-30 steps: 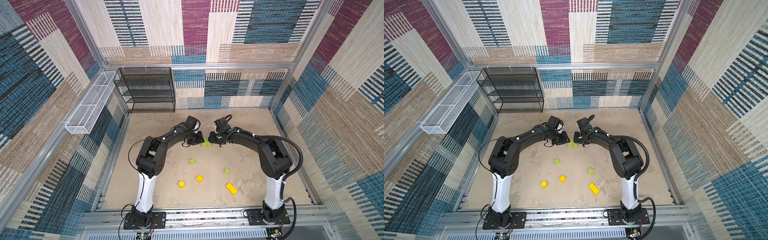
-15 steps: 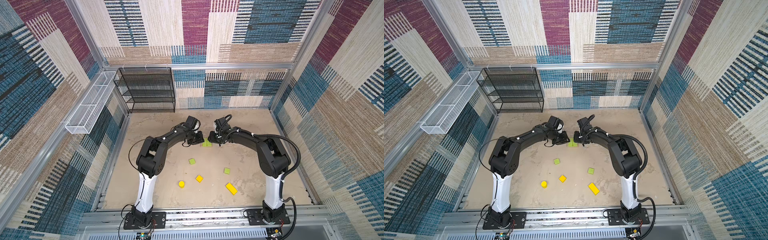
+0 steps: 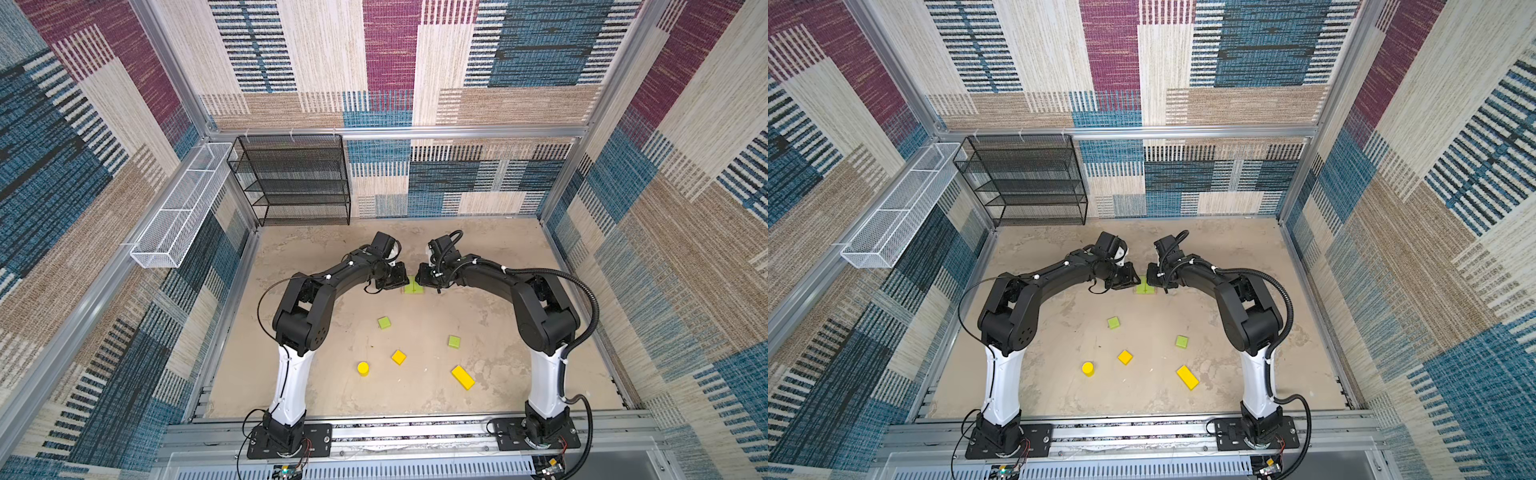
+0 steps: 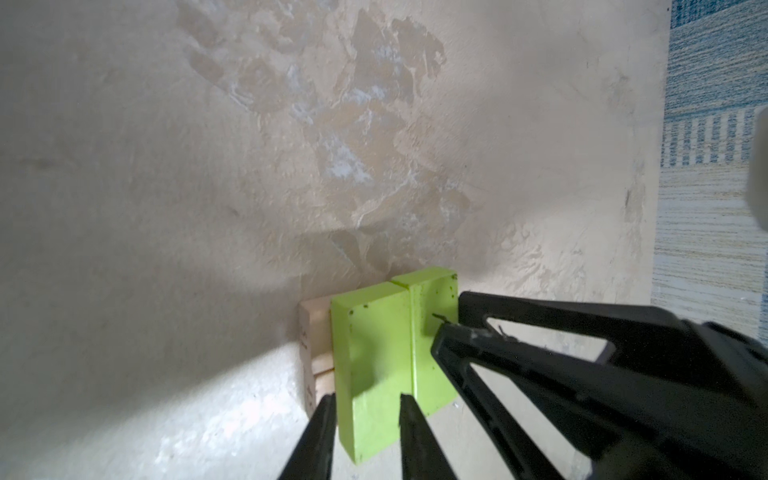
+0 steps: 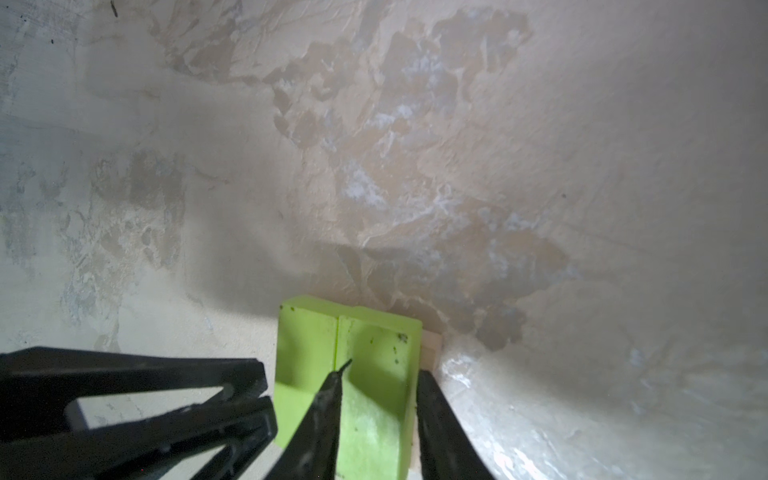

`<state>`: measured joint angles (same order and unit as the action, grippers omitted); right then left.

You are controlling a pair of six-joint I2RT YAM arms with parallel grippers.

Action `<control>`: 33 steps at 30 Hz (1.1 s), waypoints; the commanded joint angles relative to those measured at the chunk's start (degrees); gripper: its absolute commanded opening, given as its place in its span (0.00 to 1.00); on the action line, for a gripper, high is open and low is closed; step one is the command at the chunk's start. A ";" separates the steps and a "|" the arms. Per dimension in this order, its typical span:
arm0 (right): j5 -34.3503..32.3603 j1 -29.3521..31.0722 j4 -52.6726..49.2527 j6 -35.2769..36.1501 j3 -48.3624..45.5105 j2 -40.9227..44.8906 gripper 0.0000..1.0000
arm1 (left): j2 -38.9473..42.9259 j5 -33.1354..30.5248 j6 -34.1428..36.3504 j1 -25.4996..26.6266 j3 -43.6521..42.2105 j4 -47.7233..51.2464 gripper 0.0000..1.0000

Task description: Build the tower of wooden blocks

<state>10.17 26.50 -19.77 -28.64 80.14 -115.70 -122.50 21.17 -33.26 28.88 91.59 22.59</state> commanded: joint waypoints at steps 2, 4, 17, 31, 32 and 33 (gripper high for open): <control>0.84 0.04 1.40 -0.80 -0.07 -0.07 0.32 | -0.02 0.45 -1.02 -0.08 -0.19 -1.14 0.30; 0.84 0.04 1.40 -0.84 -0.18 0.03 0.31 | -0.13 0.52 -0.98 -0.06 -0.19 -1.14 0.30; 0.99 0.04 1.49 -0.98 -0.66 0.28 0.27 | -0.29 0.72 -1.26 -0.06 -0.19 -1.32 0.27; 0.31 0.04 1.10 -1.49 -1.14 1.68 0.32 | 0.35 0.72 -1.24 -0.06 -0.36 -1.24 0.28; 0.37 0.04 0.90 -1.58 -1.12 2.06 0.33 | 0.52 0.72 -1.13 -0.06 -0.32 -0.96 0.29; 0.42 0.04 0.81 -1.67 -1.29 2.43 0.34 | 0.83 0.74 -0.96 -0.06 -0.28 -0.62 0.30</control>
<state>10.50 26.50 -19.57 -29.50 79.00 -114.43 -122.63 21.32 -34.06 28.91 91.37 22.11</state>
